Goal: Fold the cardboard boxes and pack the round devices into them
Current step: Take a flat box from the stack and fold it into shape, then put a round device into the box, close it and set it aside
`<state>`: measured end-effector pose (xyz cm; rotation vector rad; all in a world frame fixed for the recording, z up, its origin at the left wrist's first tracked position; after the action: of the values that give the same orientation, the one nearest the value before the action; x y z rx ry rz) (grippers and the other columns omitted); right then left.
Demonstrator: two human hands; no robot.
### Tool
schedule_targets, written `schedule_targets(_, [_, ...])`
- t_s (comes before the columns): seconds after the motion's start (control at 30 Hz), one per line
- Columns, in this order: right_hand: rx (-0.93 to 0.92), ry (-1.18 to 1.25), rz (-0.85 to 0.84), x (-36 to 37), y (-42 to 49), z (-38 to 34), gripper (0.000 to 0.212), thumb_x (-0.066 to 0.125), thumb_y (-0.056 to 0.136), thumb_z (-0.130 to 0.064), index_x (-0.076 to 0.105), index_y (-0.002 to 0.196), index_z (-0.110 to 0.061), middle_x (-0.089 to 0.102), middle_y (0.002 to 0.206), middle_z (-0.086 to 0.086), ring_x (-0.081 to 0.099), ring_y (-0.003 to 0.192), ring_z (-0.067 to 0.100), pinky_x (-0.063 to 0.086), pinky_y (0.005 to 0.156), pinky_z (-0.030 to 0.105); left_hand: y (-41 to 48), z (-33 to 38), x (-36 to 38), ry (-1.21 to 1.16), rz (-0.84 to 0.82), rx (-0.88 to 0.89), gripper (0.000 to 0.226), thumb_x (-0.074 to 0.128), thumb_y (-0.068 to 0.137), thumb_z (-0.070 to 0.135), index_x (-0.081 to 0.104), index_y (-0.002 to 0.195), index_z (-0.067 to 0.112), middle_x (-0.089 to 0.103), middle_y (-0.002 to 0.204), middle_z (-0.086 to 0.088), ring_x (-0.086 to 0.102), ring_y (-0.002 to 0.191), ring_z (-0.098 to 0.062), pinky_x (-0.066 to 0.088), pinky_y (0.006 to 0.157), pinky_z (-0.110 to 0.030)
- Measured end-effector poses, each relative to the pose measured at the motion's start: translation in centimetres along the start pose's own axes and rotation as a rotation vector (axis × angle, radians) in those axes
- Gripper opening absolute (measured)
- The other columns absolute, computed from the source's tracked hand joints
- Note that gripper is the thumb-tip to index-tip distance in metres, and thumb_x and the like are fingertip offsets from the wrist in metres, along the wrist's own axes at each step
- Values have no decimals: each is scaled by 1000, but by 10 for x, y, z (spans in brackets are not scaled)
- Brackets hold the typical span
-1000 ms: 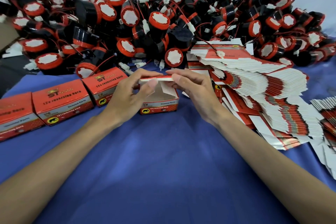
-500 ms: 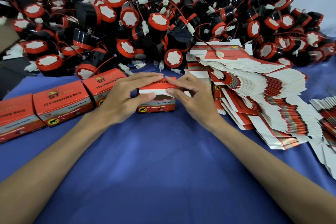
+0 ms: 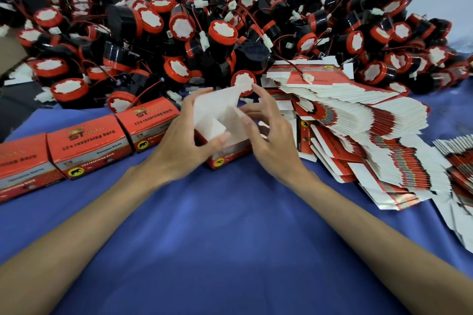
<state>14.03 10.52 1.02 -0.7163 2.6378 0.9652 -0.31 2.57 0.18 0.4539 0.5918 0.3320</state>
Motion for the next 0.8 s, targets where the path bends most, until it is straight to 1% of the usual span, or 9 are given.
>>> schedule_targets(0.07, [67,28,93,-5,3,6,46,50,96,-6,38,140,-12,62,98,-1,59,81,-3,47,71,12,-1,2,-3,-42,120,74,62,52,84,37,15,132,48,39,131,19,47,117,-1,44,91,-18])
schedule_targets(0.17, [185,131,133,-8,3,8,38,46,87,-3,51,121,-21,60,89,-4,60,63,8,56,62,35,-1,9,-7,2,222,215,43,36,85,14,19,125,16,34,124,-6,51,106,-21,46,81,-31])
schedule_targets(0.23, [257,214,153,-6,9,9,27,44,78,-12,61,98,-20,63,88,-2,61,72,14,56,64,42,-1,9,-8,64,245,208,39,31,82,8,27,120,20,36,120,-8,49,102,-22,43,83,-24])
schedule_targets(0.33, [354,329,283,-6,50,15,19,51,81,-23,67,81,-13,63,98,10,59,91,22,50,80,38,-1,5,-11,254,253,100,38,33,79,10,49,114,8,48,111,3,44,90,-3,33,81,-5])
schedule_targets(0.37, [349,137,238,-7,70,17,19,54,85,-23,67,92,-11,59,107,13,56,101,26,46,89,37,-1,5,-12,283,254,65,38,36,79,9,52,113,5,51,110,5,44,87,-1,32,80,-2])
schedule_targets(0.47, [252,-716,-235,15,106,34,50,57,91,-24,43,138,-12,39,133,18,43,120,40,37,97,41,0,6,-13,329,286,1,36,44,82,10,53,116,2,56,115,-2,48,97,-3,28,87,1])
schedule_targets(0.57, [141,-962,-208,27,101,37,46,55,93,-24,38,134,-12,38,129,16,48,111,40,38,74,42,1,9,-11,394,283,9,47,52,83,31,52,120,2,51,128,-10,44,114,-9,26,95,-1])
schedule_targets(0.67, [28,-813,-87,19,93,24,39,58,89,-21,46,124,-10,46,119,15,54,100,36,34,68,34,0,10,-11,468,303,32,63,66,77,45,53,121,2,49,131,-12,46,120,-20,33,97,-17])
schedule_targets(0.8, [81,-301,205,-28,70,-6,41,65,79,-27,52,115,-12,62,104,3,57,95,16,38,76,24,0,10,-13,487,315,-17,72,75,74,48,52,124,2,46,132,-14,46,120,-25,37,91,-21])
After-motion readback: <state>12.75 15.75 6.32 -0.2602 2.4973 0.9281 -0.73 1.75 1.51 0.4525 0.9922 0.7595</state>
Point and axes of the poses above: each hand's wrist, its own y-axis towards the middle knuckle, its own x-axis out of the palm, z = x × y, the point moved 5 cm from there along y, towards the middle knuckle
